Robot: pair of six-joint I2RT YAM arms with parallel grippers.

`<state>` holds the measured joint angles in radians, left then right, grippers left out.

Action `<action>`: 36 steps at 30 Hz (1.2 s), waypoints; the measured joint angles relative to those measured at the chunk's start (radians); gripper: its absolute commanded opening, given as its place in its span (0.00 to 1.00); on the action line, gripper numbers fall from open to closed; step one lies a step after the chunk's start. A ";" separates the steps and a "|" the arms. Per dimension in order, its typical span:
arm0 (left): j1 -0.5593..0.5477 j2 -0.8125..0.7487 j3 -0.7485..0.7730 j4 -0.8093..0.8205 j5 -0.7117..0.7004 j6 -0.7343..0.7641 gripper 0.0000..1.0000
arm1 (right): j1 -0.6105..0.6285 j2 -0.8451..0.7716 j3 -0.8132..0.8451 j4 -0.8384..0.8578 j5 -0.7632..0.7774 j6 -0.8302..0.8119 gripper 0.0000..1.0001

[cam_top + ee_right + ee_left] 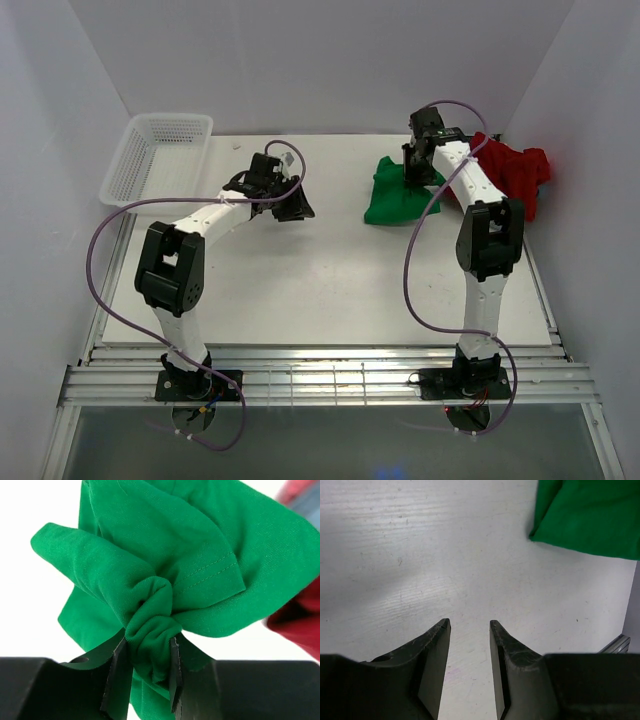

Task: Fold and stack the t-shirts
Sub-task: Neatly place the folded tshirt to the corner

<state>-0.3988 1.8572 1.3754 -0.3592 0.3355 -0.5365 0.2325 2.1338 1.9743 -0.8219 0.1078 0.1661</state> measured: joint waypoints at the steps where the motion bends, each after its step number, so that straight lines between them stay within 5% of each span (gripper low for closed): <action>1: 0.000 0.000 -0.008 0.000 0.000 -0.001 0.47 | -0.012 -0.003 0.000 -0.011 0.011 -0.006 0.08; 18: 0.000 0.005 -0.047 -0.011 0.014 -0.002 0.47 | -0.216 -0.062 0.286 -0.088 0.088 -0.092 0.08; 36: 0.000 0.036 -0.058 -0.014 0.038 -0.002 0.47 | -0.433 -0.261 0.166 -0.089 0.134 -0.106 0.08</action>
<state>-0.3985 1.8931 1.3170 -0.3737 0.3737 -0.5388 -0.2005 1.8729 2.1403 -0.9104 0.2413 0.0597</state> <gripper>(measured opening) 0.469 0.328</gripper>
